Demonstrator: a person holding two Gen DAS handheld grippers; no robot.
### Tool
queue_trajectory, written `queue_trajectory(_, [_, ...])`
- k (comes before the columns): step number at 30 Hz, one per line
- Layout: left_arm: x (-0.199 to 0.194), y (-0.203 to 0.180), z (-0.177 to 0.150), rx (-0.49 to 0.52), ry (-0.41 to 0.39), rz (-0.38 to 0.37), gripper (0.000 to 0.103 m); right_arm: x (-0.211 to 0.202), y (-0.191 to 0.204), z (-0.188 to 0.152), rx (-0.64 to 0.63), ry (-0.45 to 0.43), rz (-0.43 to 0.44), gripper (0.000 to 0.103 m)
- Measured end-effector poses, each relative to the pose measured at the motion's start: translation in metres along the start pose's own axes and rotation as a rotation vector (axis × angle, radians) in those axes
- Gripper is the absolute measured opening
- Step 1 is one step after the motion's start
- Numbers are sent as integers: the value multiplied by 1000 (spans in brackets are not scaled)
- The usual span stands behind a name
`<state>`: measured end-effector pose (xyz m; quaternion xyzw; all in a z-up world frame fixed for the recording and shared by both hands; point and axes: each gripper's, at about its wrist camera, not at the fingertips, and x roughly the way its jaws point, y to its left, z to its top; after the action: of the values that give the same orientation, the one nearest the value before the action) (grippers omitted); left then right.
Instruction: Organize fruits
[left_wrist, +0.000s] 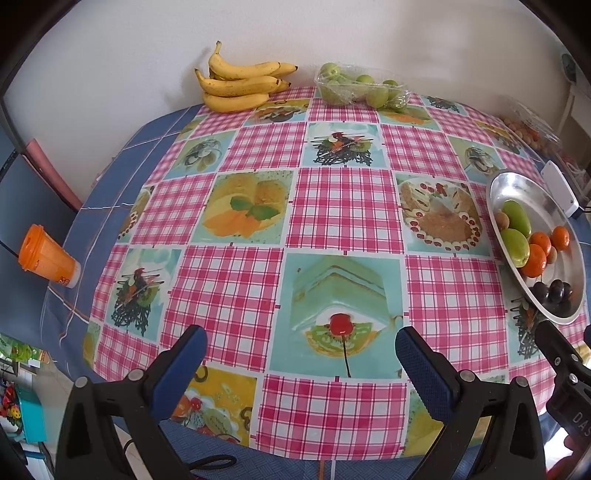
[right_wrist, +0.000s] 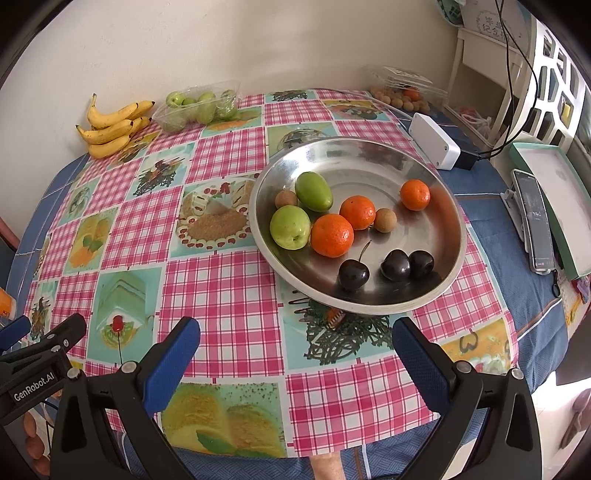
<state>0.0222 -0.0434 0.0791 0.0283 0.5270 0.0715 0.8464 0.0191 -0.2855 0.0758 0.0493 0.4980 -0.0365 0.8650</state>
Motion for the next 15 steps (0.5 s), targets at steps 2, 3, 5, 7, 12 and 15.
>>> queue_trajectory(2, [1,1,1,0,2,0,103,0,0,0,0,0,0,103])
queue_trajectory(3, [1,1,1,0,2,1,103,0,0,0,0,1,0,103])
queue_trajectory(5, [1,1,1,-1,5,3,103,0,0,0,-3,2,1,103])
queue_trajectory(7, [2,1,1,-2,8,4,103,0,0,-1,-5,3,1,103])
queue_trajectory(12, [3,2,0,-3,11,6,103,1,0,0,-7,4,2,103])
queue_trajectory(15, [2,2,0,-3,11,6,103,1,0,0,-7,4,2,103])
